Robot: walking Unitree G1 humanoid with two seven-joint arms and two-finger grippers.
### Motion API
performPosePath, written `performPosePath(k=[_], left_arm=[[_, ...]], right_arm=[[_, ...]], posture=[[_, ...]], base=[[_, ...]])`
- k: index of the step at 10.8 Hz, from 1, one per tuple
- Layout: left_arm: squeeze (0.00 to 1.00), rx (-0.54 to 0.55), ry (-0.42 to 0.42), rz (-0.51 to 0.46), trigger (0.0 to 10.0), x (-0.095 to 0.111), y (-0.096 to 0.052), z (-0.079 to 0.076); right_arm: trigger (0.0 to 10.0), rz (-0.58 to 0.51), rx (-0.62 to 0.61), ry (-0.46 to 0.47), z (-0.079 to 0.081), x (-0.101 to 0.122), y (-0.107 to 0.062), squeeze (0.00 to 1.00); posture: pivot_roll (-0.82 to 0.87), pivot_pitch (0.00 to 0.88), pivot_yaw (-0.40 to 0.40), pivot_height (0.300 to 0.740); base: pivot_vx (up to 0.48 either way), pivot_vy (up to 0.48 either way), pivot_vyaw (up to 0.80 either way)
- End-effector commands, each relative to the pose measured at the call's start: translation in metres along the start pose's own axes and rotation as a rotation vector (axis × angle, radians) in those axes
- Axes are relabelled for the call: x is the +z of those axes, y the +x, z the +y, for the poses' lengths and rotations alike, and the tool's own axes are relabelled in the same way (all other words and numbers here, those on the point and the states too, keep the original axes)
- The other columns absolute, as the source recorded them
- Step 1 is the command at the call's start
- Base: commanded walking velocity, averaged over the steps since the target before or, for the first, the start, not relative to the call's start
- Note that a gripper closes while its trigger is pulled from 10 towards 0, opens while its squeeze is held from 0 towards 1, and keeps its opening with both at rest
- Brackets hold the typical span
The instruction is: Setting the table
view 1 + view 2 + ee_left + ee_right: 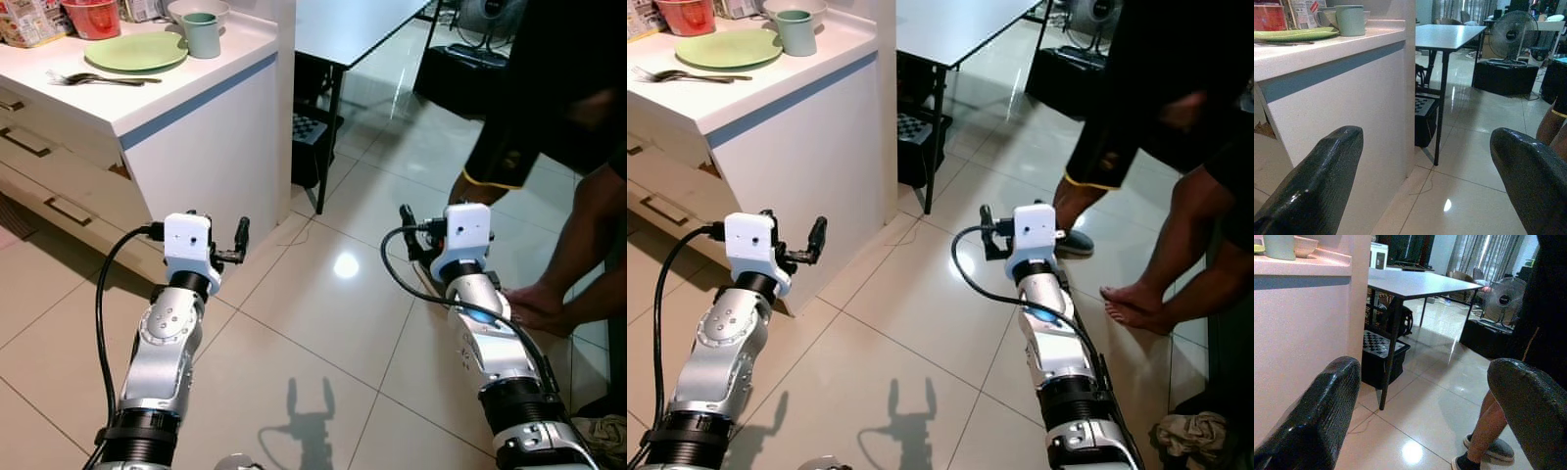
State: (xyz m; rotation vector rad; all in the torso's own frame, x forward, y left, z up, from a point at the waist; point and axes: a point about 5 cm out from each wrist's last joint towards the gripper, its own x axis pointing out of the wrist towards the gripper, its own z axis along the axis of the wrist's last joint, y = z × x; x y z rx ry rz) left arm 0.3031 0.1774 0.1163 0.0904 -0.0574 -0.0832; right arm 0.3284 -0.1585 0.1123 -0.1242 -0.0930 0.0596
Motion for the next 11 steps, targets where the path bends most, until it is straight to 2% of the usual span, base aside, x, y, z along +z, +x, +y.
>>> performPosePath(k=[1,8,11], left_arm=[[0.00,-0.010,0.008,-0.012,10.0,0.0031,0.0030,-0.0031],[0.00,-0.016,0.006,-0.016,10.0,0.0038,0.0038,-0.0042],[0.00,-0.019,-0.003,-0.033,10.0,0.0071,0.0088,-0.0087]], right_arm=[[10.0,-0.007,-0.004,-0.008,-0.0009,0.0044,0.0021,0.00],[10.0,-0.008,-0.001,-0.015,0.0000,0.0057,0.0011,0.00],[10.0,-0.007,0.007,-0.025,-0.0001,0.0064,0.0037,0.00]], posture=[[0.15,0.000,-0.036,0.740],[0.14,0.000,-0.034,0.740],[0.12,0.000,-0.039,0.740]], base=[[0.000,0.000,0.00],[0.000,0.000,0.00],[0.000,0.000,0.00]])
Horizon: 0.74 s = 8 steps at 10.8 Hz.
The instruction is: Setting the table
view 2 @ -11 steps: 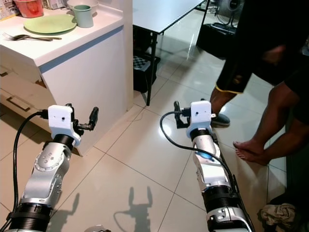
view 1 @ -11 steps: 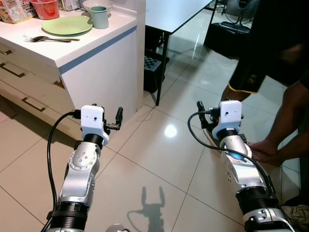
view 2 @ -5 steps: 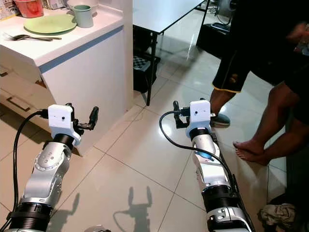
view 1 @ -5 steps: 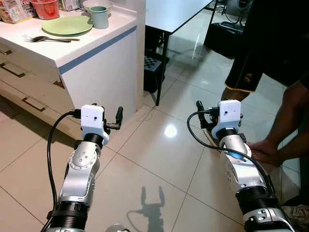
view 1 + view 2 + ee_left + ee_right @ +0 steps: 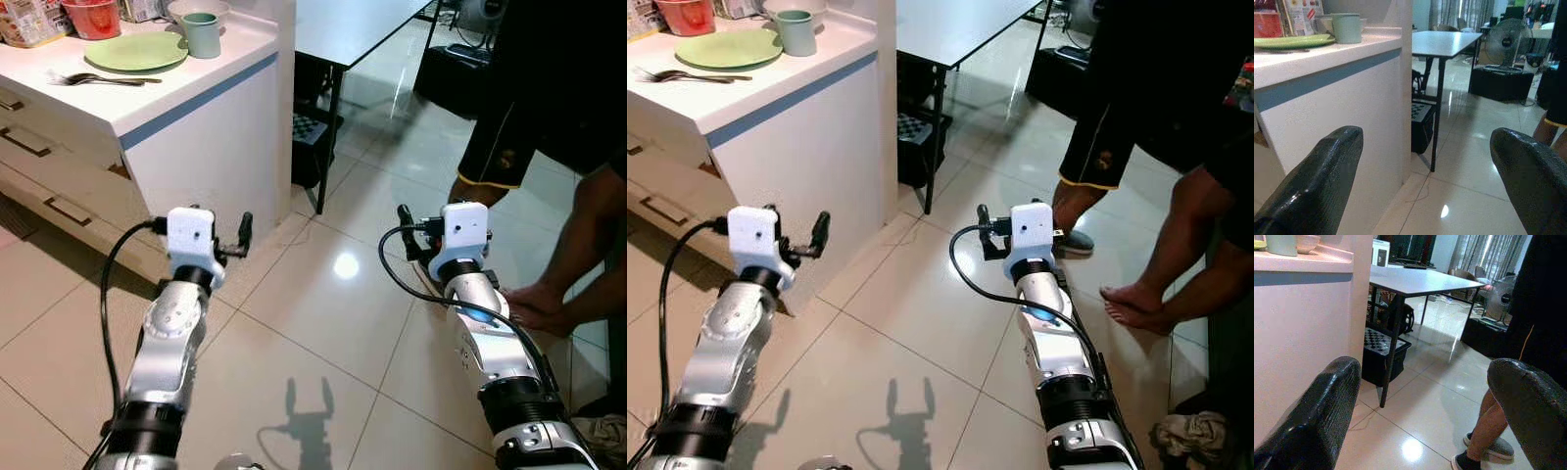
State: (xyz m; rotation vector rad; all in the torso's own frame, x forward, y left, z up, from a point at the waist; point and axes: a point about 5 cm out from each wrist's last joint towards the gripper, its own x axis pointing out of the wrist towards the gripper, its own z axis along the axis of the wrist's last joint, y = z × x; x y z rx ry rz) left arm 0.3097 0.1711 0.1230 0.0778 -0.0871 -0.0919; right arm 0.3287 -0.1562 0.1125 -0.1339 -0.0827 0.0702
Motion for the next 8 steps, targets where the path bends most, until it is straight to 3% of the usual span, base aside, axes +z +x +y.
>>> performPosePath(k=[1,8], left_arm=[[0.00,-0.013,0.005,-0.004,10.0,0.0002,0.0017,-0.0050],[0.00,-0.020,-0.001,-0.007,10.0,-0.0003,0.0019,-0.0069]], right_arm=[[10.0,-0.014,-0.002,-0.020,-0.0033,0.0056,0.0026,0.00],[10.0,-0.007,0.002,-0.023,-0.0041,0.0027,0.0004,0.00]], posture=[[0.12,0.000,-0.044,0.740],[0.12,0.000,-0.036,0.740]], base=[[0.000,0.000,0.00],[0.000,0.000,0.00]])
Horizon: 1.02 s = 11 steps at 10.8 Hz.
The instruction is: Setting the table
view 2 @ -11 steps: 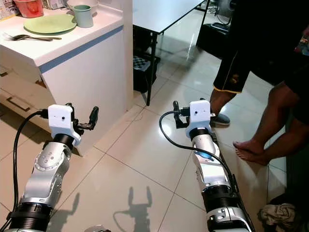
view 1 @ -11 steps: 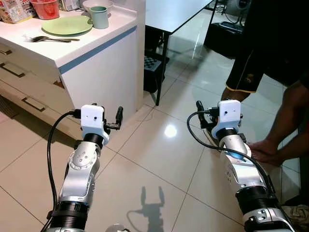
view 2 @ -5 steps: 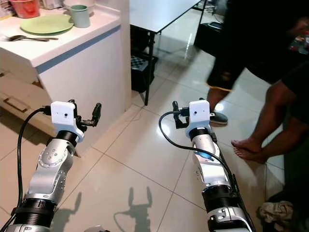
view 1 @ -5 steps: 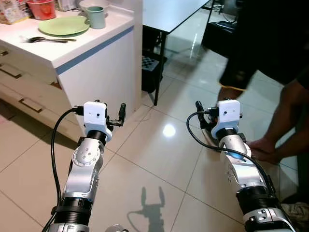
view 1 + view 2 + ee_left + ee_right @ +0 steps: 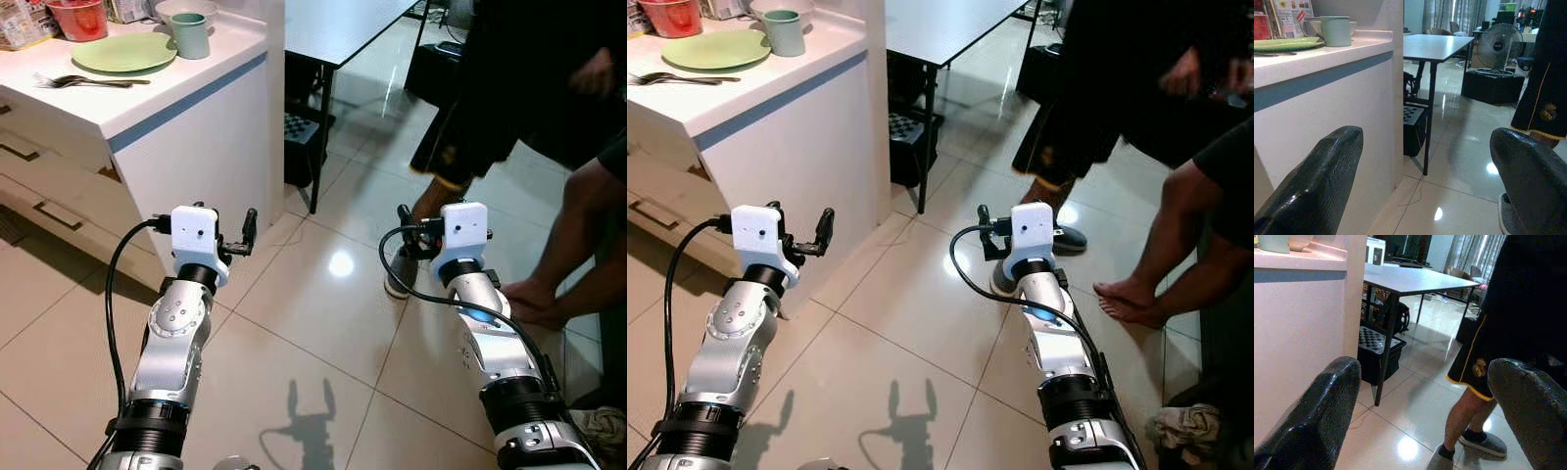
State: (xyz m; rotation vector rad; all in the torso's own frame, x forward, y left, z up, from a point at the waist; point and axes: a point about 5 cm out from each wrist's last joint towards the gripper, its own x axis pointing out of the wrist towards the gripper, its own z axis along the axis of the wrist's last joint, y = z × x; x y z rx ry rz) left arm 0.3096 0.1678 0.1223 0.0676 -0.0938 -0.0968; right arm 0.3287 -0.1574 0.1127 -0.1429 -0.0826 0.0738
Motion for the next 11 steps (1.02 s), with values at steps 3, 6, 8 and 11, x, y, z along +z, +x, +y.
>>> performPosePath(k=[3,6,8,11], left_arm=[[0.00,-0.016,0.007,-0.003,10.0,0.002,0.002,-0.004],[0.00,-0.019,0.005,-0.002,10.0,0.000,0.001,-0.007],[0.00,-0.017,0.001,-0.002,10.0,0.001,0.000,-0.006],[0.00,-0.032,-0.012,0.018,10.0,-0.006,-0.006,-0.015]], right_arm=[[10.0,-0.009,0.002,-0.014,-0.002,0.004,0.002,0.00],[10.0,-0.011,0.004,-0.016,-0.003,0.003,0.000,0.00],[10.0,-0.010,0.012,-0.020,0.000,0.003,0.000,0.00],[10.0,-0.005,0.021,-0.022,0.004,0.002,0.001,0.00]], posture=[[0.12,0.000,-0.036,0.740],[0.12,0.000,-0.039,0.740],[0.12,0.000,-0.042,0.740],[0.13,0.000,-0.052,0.740]], base=[[0.000,0.000,0.00],[0.000,0.000,0.00],[0.000,0.000,0.00],[0.000,0.000,0.00]])
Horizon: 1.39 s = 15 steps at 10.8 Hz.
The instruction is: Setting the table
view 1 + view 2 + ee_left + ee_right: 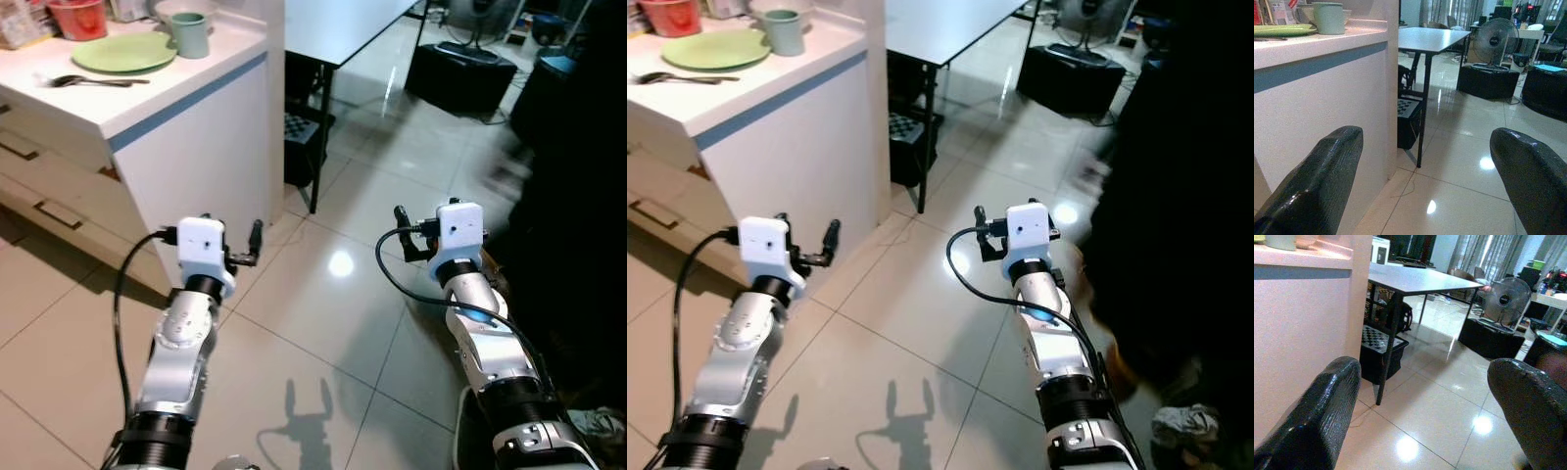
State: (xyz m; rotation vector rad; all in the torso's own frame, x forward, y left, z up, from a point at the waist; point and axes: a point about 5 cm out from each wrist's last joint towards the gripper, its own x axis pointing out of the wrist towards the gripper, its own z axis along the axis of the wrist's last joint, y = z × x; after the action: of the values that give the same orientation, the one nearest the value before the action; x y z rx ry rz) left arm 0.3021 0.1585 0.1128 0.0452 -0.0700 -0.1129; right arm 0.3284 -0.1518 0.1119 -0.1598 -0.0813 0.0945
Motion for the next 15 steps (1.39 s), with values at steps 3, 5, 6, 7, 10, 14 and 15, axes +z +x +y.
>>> performPosePath(k=[3,5,6,7,10,14,15], left_arm=[[0.00,-0.016,0.024,-0.014,10.0,0.0061,0.0063,-0.0014],[0.00,-0.019,0.040,-0.014,10.0,0.0062,0.0081,-0.0011],[0.00,-0.021,0.042,-0.013,10.0,0.0059,0.0080,-0.0017],[0.00,-0.023,0.040,-0.013,10.0,0.0056,0.0077,-0.0024],[0.00,-0.016,0.037,-0.015,10.0,0.0062,0.0077,-0.0006],[0.00,-0.013,0.051,-0.026,10.0,0.0074,0.0073,-0.0002],[0.00,-0.014,0.047,-0.027,10.0,0.0073,0.0073,-0.0005]], right_arm=[[10.0,-0.008,0.001,-0.005,-0.0008,0.0036,0.0014,0.00],[10.0,-0.006,0.001,-0.006,-0.0010,0.0023,-0.0011,0.00],[10.0,-0.006,0.001,-0.007,-0.0010,0.0022,-0.0016,0.00],[10.0,-0.006,0.002,-0.007,-0.0010,0.0022,-0.0021,0.00],[10.0,-0.004,0.006,-0.006,0.0001,0.0017,-0.0022,0.00],[10.0,0.003,0.013,-0.006,0.0014,0.0011,-0.0013,0.00],[10.0,0.003,0.014,-0.006,0.0012,0.0009,-0.0011,0.00]], posture=[[0.13,0.000,-0.049,0.740],[0.13,0.000,-0.047,0.740],[0.13,0.000,-0.047,0.740],[0.13,0.000,-0.047,0.740],[0.13,0.000,-0.050,0.740],[0.13,0.000,-0.052,0.740],[0.13,0.000,-0.052,0.740]], base=[[0.000,0.000,0.00],[0.000,0.000,0.00],[0.000,0.000,0.00],[0.000,0.000,0.00],[0.000,0.000,0.00],[0.000,-0.174,0.00],[0.000,-0.465,0.00]])
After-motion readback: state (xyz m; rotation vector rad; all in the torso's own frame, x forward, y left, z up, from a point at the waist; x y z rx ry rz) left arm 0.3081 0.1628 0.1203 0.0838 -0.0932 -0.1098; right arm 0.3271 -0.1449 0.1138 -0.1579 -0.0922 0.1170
